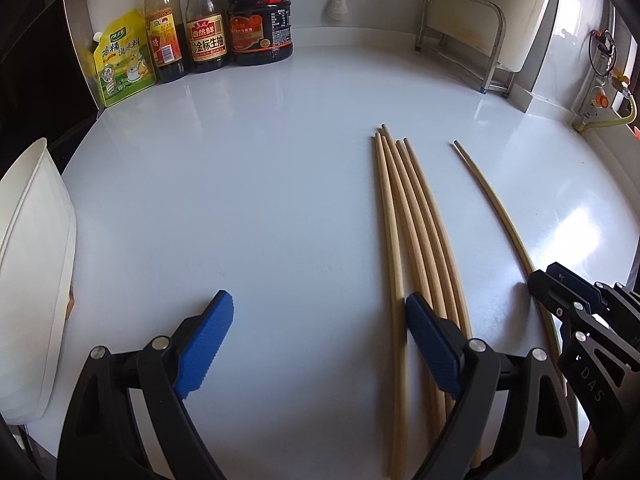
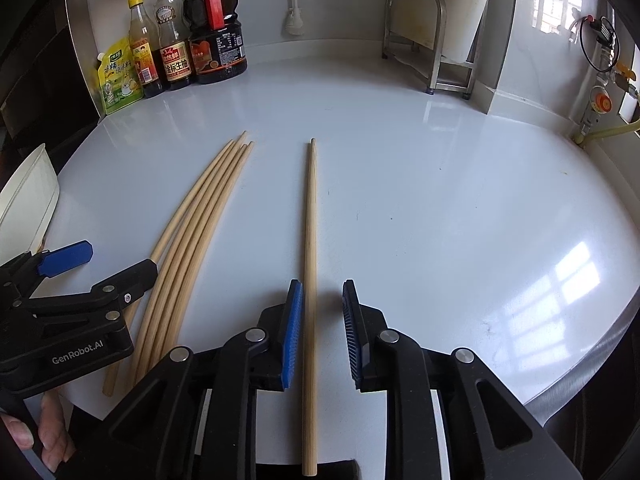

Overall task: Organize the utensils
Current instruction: 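Position both open tools over single chopsticks at the pile's edge, then close the left tool on one chopstick while the right tool grasps another, then carry both held chopsticks over the white basin and lower them, then open the left tool to drop its chopstick while the right tool releases its own, then withdraw both open tools from the basin toward the chopstick pile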

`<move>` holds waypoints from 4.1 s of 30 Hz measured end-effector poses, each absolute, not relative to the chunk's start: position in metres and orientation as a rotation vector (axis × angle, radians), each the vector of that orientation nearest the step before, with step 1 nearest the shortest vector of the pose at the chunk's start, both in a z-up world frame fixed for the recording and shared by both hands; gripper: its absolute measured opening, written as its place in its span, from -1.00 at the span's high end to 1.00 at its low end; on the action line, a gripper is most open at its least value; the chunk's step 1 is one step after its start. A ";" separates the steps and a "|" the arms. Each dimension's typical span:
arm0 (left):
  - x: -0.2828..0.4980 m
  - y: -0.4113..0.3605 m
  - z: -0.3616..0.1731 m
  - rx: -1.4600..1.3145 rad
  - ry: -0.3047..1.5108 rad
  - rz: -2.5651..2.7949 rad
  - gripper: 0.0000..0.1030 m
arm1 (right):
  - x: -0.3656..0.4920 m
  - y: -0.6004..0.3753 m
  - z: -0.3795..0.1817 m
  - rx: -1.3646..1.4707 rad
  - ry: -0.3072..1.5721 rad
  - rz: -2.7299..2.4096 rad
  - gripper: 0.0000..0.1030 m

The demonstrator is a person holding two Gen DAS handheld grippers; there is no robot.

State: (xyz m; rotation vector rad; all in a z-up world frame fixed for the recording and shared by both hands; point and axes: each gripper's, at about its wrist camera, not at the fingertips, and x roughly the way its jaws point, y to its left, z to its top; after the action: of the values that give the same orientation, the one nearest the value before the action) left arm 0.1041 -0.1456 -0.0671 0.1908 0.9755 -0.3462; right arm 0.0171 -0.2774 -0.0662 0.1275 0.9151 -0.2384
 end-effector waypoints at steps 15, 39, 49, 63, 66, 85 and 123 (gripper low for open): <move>0.094 -0.157 -0.061 0.203 0.953 -0.412 0.76 | 0.031 -0.262 -0.067 0.020 0.902 -0.215 0.88; 0.078 -0.069 0.018 0.030 0.864 -0.416 0.86 | 0.032 -0.217 -0.002 0.194 0.768 -0.010 0.88; 0.085 0.046 0.071 -0.063 0.724 -0.240 0.86 | 0.073 -0.125 0.040 0.146 0.711 0.184 0.88; 0.124 0.184 0.022 -0.157 0.810 -0.005 0.86 | 0.153 0.045 0.010 0.041 0.884 0.410 0.88; 0.131 0.192 0.011 -0.169 0.837 0.000 0.86 | 0.162 0.062 -0.002 0.039 0.923 0.415 0.88; 0.112 0.208 0.016 -0.200 0.824 0.048 0.01 | 0.151 0.046 -0.001 0.080 0.912 0.403 0.84; 0.081 0.163 0.054 -0.164 0.760 -0.043 -0.29 | 0.067 -0.071 0.056 0.197 0.702 0.253 0.29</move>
State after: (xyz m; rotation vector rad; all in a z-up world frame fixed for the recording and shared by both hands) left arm 0.0810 0.1629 0.0541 -0.1639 0.7598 -0.0429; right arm 0.0668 -0.0714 0.0556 0.1965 0.7018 0.2530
